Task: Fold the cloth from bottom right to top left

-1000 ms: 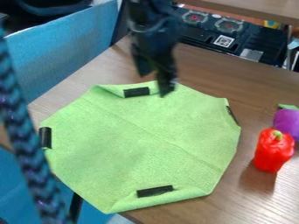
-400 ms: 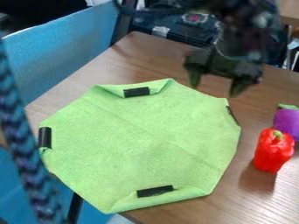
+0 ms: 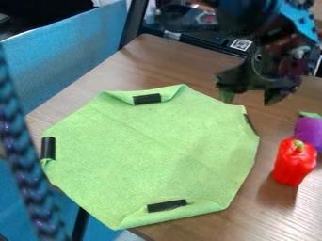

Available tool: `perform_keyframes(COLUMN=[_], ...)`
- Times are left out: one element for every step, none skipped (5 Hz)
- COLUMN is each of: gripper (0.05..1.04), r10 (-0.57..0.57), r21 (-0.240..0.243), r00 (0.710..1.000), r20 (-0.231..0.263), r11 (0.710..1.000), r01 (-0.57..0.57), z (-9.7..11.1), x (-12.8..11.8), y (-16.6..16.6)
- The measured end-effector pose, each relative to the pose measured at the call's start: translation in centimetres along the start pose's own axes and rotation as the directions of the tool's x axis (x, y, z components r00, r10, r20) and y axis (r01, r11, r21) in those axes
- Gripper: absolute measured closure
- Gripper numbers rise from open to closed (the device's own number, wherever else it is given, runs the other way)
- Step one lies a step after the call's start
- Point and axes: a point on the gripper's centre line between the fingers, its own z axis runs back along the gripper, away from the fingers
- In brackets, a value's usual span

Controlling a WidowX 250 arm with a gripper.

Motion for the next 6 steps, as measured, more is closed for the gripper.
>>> perform_keyframes(gripper=[0.083,0.082,0.082,0.083,0.083,0.083], r10=[0.025,0.070,0.088,0.086,0.092,0.084], r21=[0.003,-0.001,-0.007,-0.002,0.007,0.023], r00=[1.000,0.997,0.995,0.995,0.994,0.994], r20=[-0.013,-0.039,-0.055,-0.052,-0.054,-0.068], r11=[1.000,0.998,0.996,0.996,0.996,0.996], r01=[-0.025,-0.070,-0.088,-0.086,-0.092,-0.082], z=[-1.0,-1.8,-3.0,-4.1,-5.2,-6.2], x=[-0.6,-1.3,-1.8,-1.9,-1.7,-2.0], y=[-0.2,-0.6,-0.9,-1.0,-0.9,-0.7])
